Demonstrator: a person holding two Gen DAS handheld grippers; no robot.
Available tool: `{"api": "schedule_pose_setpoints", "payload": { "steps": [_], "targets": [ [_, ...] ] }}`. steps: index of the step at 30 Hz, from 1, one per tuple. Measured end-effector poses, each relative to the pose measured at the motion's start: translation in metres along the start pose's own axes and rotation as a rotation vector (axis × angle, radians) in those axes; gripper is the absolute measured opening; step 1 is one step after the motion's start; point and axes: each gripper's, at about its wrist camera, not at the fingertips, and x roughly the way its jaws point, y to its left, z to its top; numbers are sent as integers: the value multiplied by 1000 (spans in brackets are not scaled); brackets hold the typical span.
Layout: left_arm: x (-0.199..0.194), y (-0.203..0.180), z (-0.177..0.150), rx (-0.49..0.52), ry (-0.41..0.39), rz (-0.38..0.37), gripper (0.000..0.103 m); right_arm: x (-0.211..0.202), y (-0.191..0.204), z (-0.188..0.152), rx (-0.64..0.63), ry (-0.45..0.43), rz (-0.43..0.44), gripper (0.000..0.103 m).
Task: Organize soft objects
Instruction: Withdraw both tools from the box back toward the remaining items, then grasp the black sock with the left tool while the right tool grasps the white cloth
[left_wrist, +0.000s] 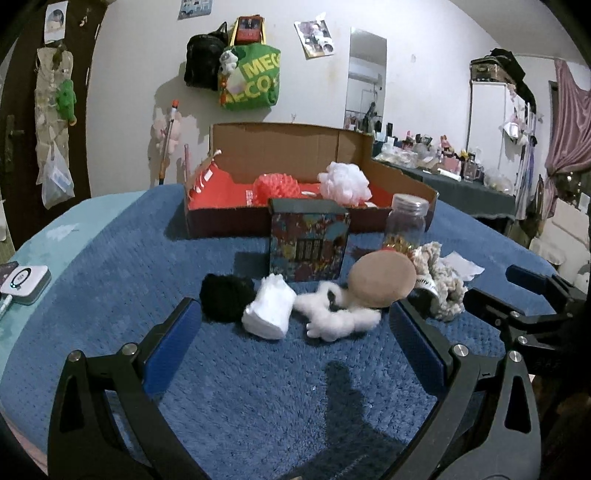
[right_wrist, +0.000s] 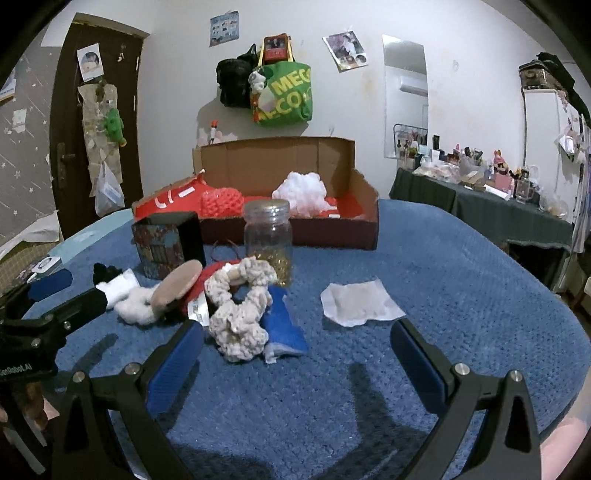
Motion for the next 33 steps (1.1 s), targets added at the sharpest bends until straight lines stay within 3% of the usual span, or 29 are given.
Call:
{"api": "schedule_pose_setpoints", "payload": {
  "steps": [12,18,21,22,25,27,28,29,31,33],
  "targets": [
    [6,37,22,-22,47,53,103,19,-33,14,53,68,22,103],
    [17,65,38,-26,100,51,103,41,-63,26,111,150,32,103],
    [29,72,42,-22,154,8,102,53,-74,32,123,184,37,100],
    [33,73,41,-19,172,-6,101,58,-76,34,119,201,32,97],
    [43,73,39,-8,208,-35,80,72,-78,35,102,258,36,83],
    [50,71,37,0,241,-55,49,78,-75,35,86,277,44,78],
    [54,71,35,2,263,-72,39,78,-71,35,56,274,39,67],
    [57,70,34,0,278,-90,31,78,-69,35,38,269,44,40],
    [62,70,31,-19,299,-142,30,77,-64,34,7,259,70,17],
    [58,68,32,-11,277,-135,30,69,-60,33,-9,227,63,15]
  ]
}}
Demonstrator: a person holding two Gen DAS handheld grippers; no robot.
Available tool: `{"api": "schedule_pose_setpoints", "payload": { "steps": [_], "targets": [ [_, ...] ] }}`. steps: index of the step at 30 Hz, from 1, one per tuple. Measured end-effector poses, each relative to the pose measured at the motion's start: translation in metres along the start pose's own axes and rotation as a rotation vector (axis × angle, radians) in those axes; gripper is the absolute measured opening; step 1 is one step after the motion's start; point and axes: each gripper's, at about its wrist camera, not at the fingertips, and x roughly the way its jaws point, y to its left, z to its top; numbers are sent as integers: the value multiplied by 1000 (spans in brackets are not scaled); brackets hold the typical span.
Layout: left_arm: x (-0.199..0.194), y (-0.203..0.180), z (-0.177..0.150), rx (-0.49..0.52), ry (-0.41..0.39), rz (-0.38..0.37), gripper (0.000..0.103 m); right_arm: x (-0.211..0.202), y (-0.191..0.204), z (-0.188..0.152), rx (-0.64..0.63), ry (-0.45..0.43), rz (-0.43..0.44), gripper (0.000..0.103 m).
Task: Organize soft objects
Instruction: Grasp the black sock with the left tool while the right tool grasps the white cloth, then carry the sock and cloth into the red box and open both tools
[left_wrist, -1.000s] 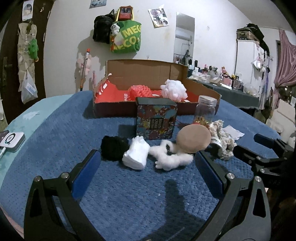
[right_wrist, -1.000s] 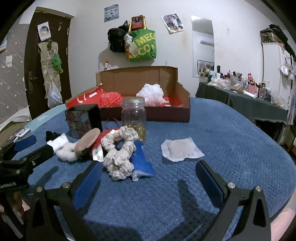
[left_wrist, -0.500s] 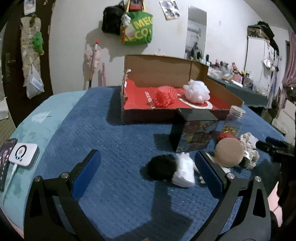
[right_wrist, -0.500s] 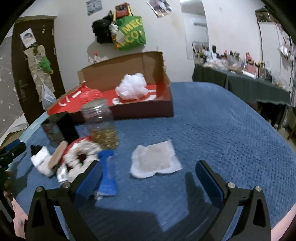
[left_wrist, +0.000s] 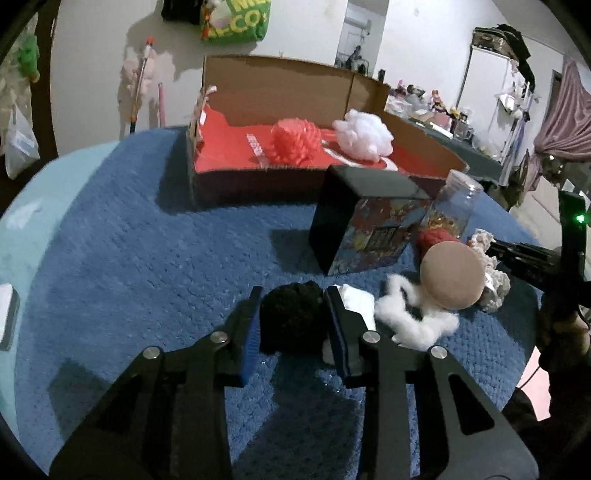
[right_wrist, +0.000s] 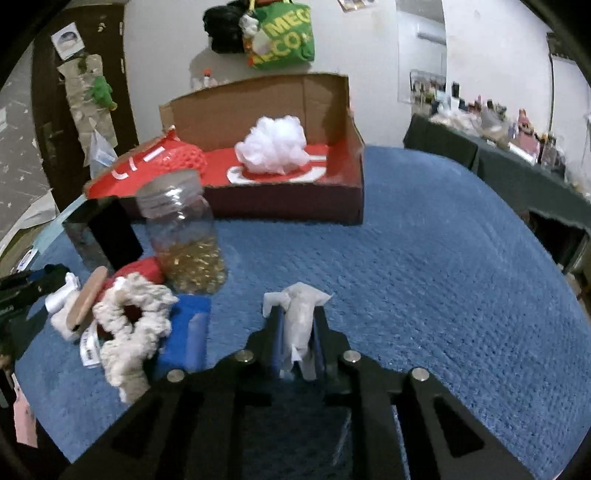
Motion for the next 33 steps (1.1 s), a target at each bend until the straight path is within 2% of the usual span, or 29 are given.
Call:
{"api": "schedule_pose_setpoints", "payload": {
  "steps": [3,9,21,33],
  "targets": [
    [-9,-3,1,2,-30,11,29,-15,8,0,-25,-57,-14,15],
    [-29,-22,3,38,-82,-12,29,-46,33,3,-41,-131,94,15],
    [-31,-64,12,108,-103,-126,29,-53,65,6,-80,-135,211,15],
    [-20,-74,15,120,-83,-154,29,-47,69,6,-88,-123,226,15]
  ]
}}
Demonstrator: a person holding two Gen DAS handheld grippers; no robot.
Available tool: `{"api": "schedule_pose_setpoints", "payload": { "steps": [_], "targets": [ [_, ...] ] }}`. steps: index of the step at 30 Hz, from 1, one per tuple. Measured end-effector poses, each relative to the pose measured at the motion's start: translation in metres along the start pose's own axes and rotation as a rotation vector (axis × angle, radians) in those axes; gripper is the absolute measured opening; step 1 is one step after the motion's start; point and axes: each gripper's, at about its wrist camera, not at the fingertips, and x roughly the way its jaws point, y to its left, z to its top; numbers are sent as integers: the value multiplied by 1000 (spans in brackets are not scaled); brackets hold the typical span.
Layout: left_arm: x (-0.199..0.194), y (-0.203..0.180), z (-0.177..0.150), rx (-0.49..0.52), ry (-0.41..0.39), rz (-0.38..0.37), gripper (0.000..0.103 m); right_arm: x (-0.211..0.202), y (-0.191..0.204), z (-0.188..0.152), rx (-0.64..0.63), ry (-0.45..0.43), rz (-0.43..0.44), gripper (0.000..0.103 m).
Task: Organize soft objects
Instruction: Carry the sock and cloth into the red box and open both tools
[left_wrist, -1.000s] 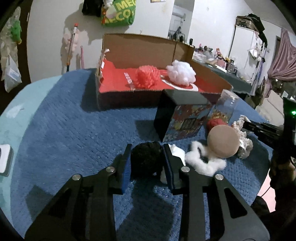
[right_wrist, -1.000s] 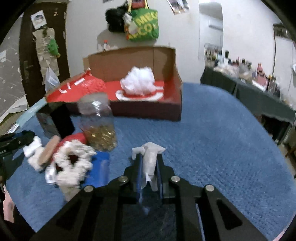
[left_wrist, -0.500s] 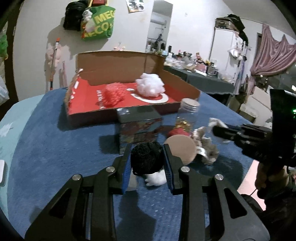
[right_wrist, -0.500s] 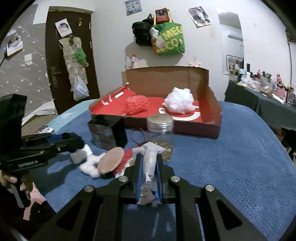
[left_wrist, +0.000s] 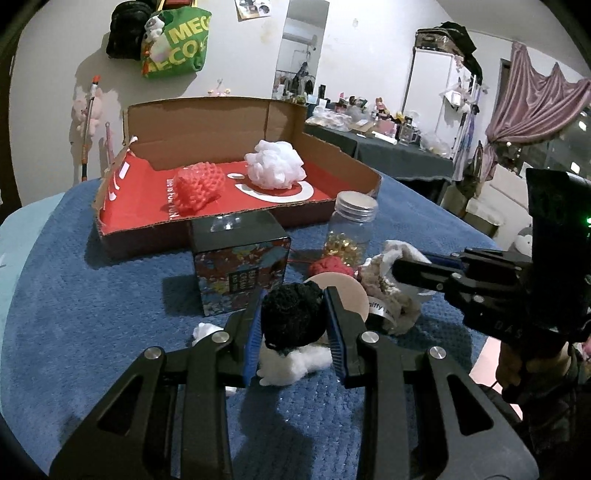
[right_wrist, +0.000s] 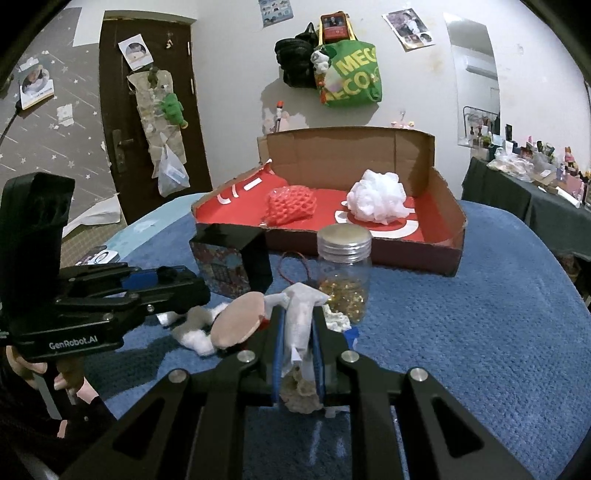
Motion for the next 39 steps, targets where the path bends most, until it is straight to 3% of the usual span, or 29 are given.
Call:
{"api": "schedule_pose_setpoints", "payload": {
  "steps": [6,21,32,39],
  "targets": [
    [-4,8,1,-3,17,31,29,-4,-15,2,23,13,-37,15],
    [10,75,19,-33,153,96,29,26,-61,21,-17,163,-110,15],
    [31,106,43,30,218,50,29,45,-85,54,-4,183,0,15],
    [34,106,60,65,216,-7,29,57,-89,71,5,195,72,15]
  ]
}}
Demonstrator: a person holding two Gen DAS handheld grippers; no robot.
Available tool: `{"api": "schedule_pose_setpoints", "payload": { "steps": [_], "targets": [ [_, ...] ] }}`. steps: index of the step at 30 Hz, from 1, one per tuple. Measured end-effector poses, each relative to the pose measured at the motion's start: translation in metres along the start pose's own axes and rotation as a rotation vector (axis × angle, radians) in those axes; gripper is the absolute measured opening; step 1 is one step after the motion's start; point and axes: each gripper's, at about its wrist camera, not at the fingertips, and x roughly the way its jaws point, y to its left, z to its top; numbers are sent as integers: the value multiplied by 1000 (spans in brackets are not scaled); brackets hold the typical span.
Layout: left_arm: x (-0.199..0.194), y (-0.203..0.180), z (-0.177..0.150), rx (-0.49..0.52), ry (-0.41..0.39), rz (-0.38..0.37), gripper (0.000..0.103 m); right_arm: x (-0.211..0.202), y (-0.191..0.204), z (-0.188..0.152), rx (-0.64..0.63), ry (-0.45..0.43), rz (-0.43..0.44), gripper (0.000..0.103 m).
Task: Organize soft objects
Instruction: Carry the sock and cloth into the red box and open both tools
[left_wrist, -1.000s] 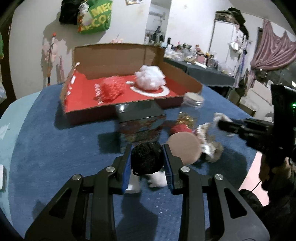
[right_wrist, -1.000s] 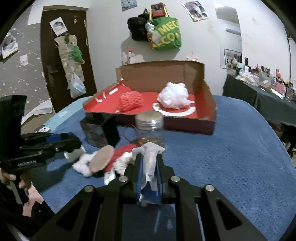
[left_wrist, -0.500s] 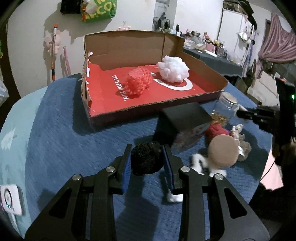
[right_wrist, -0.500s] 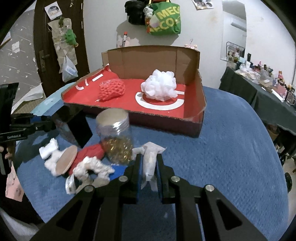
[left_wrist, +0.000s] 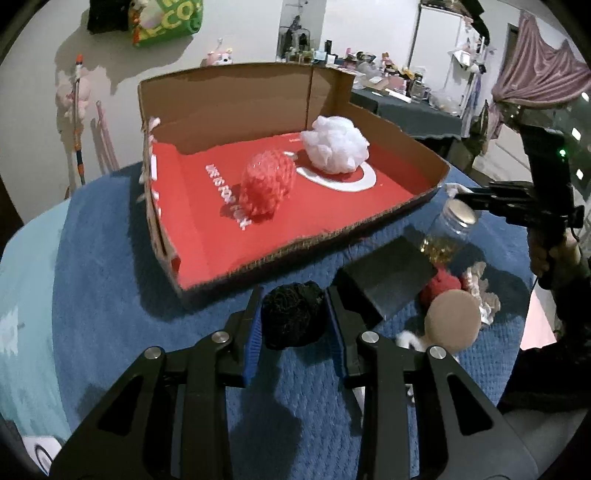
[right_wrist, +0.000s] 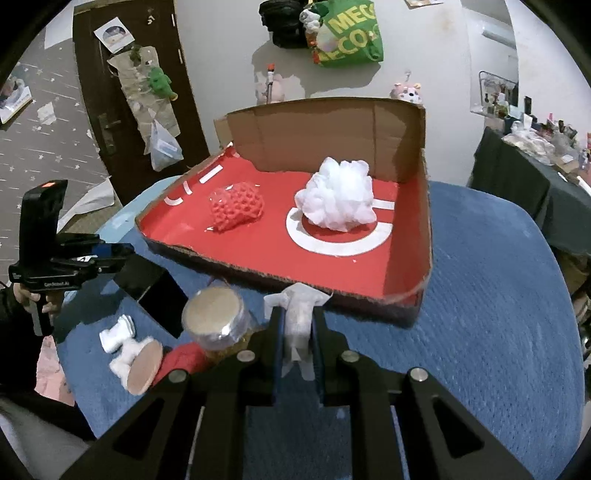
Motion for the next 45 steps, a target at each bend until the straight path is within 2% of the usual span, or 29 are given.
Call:
{"api": "schedule_pose_setpoints", "payload": {
  "steps": [12,19,23,29,33,36,39,42,45],
  "targets": [
    [15,-4,47,63,-4,-69,29,28,3,43,-44,28,71,15],
    [48,-11,80,77,59,-104,29,61,9,75,-92,85,67,15],
    [68,-13,94,85,124,-86,29,77,9,85,-101,121,51,15],
    [101,-3,109,104,221,-12,29,98,5,89,-98,174,35,15],
    [110,13,123,72,190,49,29,110,3,90,-92,193,29,15],
    [112,22,131,44,156,48,29,115,4,93,-93,197,30,15],
    [117,21,133,61,149,54,29,121,4,96,-95,205,32,15],
    [125,21,137,91,150,118,29,129,5,100,-93,215,38,15],
    [133,28,140,67,171,117,29,134,8,102,-91,225,49,15]
  ]
}}
